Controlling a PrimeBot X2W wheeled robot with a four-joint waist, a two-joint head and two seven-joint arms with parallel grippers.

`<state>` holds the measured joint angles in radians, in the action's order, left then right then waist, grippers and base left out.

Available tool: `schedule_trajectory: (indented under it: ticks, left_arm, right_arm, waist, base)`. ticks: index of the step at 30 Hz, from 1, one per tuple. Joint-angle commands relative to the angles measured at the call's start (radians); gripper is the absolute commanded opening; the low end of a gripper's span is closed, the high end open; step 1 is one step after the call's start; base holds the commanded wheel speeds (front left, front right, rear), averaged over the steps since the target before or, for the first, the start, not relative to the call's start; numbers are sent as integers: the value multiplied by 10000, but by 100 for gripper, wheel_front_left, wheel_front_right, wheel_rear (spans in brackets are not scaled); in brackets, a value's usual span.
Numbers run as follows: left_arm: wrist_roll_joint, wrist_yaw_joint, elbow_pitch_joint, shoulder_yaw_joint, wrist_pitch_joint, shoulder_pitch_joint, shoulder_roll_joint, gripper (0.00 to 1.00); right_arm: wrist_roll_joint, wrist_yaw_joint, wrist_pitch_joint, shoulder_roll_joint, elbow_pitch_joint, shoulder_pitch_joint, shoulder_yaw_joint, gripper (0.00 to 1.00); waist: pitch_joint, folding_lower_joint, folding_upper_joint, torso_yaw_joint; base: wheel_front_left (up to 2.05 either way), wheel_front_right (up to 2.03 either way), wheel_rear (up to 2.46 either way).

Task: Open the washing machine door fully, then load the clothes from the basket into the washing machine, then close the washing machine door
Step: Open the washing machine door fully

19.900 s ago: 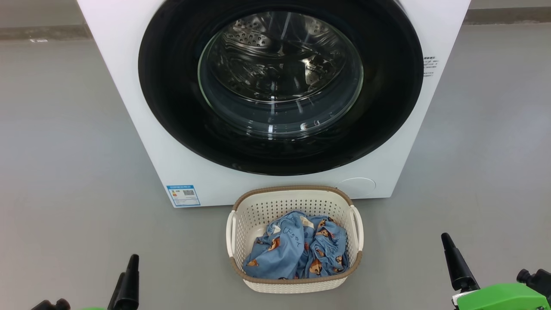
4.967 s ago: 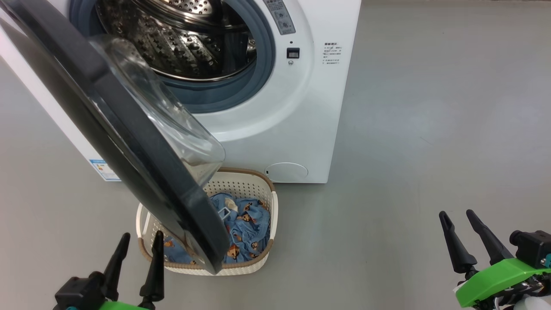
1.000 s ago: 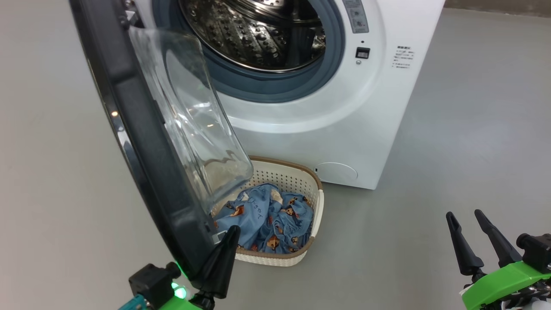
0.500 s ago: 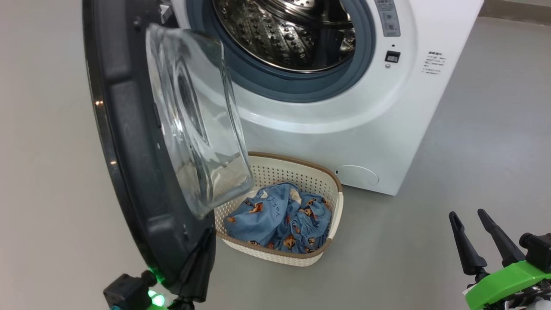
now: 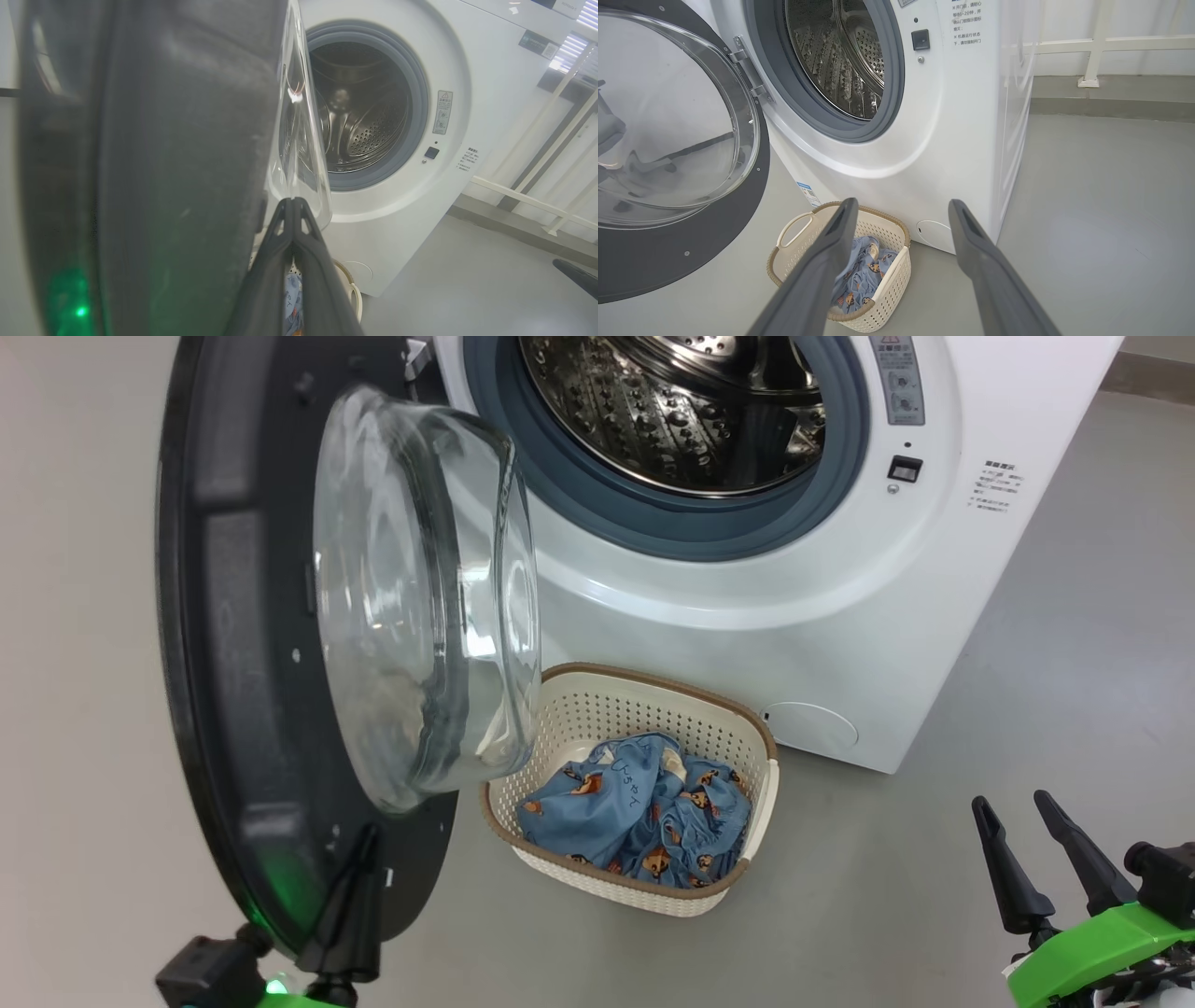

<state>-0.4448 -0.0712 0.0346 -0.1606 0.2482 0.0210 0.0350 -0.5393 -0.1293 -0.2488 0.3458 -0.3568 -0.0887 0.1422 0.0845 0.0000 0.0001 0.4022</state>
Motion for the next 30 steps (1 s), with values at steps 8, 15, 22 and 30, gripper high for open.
schedule_trajectory:
  ticks: [8,15,22,30]
  left_arm:
    - [248,385,38,1416,135,-355,174,0]
    - [386,392,351,2150,135,-728,358,0]
    - [485,335,771,2782,135,-1145,489,0]
    - [667,301,1327,3534,135,-1787,554,0]
  right_arm:
    - [152,-14,-130,133,274,112,177,100]
    - [191,-14,-130,139,324,93,145,100]
    - [227,-14,-130,220,333,12,115,100]
    - [315,-14,-130,270,337,-65,34,100]
  waist:
    - [50,0,-1,183]
    - [186,0,-1,235]
    - [423,0,-1,255]
    - [675,0,-1,329]
  base:
    - [0,0,0]
    - [0,0,0]
    - [0,0,0]
    - [0,0,0]
